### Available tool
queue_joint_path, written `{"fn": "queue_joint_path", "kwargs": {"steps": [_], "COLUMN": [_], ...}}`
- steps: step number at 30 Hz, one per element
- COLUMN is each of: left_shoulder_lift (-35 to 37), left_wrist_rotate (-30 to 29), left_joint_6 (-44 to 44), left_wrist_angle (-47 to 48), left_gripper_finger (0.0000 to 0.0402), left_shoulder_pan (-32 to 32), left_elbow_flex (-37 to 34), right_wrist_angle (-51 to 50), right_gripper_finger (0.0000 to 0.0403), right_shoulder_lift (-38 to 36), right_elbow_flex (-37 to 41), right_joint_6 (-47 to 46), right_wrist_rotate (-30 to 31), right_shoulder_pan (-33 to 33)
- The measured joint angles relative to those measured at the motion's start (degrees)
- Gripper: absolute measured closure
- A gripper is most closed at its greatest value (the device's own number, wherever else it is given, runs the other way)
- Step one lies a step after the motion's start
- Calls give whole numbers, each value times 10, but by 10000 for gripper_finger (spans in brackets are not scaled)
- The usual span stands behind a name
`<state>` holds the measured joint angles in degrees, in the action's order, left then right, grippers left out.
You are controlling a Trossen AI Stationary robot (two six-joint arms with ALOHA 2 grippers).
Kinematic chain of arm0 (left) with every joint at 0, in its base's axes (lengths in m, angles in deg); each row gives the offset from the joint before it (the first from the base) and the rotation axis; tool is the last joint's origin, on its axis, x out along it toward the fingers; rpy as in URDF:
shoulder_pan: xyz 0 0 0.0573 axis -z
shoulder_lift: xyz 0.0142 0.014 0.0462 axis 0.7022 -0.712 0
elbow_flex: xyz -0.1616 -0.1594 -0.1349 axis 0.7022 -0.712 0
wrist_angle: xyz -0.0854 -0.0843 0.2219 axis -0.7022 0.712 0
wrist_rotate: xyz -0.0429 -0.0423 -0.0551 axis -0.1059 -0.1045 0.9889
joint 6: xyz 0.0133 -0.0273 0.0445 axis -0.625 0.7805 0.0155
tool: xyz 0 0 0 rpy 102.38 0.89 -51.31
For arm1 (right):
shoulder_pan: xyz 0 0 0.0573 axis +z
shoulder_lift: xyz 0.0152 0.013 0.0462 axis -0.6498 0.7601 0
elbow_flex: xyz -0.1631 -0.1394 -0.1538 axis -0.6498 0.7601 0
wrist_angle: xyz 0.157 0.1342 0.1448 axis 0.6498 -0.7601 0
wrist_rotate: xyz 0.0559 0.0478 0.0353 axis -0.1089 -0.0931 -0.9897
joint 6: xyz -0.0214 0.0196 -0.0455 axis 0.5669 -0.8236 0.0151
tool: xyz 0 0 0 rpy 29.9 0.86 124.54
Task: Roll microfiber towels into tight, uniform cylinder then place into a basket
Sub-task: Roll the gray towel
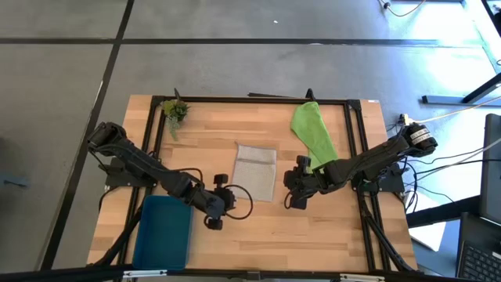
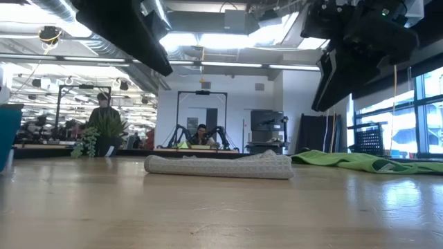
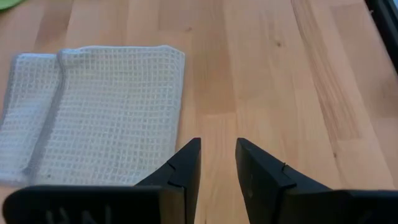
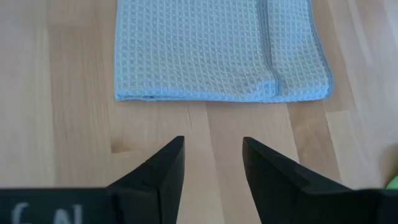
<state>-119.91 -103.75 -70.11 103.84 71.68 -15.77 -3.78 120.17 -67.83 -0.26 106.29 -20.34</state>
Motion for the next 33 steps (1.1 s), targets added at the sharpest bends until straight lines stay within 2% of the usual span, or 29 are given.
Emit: {"fn": "queue_joint_path", "kwargs": {"steps": [16,25,33], "left_shoulder_lift": [-8,-28,-28], "left_wrist_rotate": [-7,-2,-11], "left_joint_6": [-1,-1,-1], "left_wrist_angle": [-13,-9,-6], "left_gripper_finger": [308,308,329], "left_shoulder_pan": [0,-9,-9], "left_elbow_flex": [2,2,2], "right_wrist_angle": [71,79,78], "right_gripper_finger": [240,240,240], "right_shoulder_lift": [0,0,0], "right_elbow_flex": [0,0,0], "right_joint_6": [31,43,45], "right_wrist_rotate": [0,0,-1], "right_shoulder_pan": [0,0,0]}}
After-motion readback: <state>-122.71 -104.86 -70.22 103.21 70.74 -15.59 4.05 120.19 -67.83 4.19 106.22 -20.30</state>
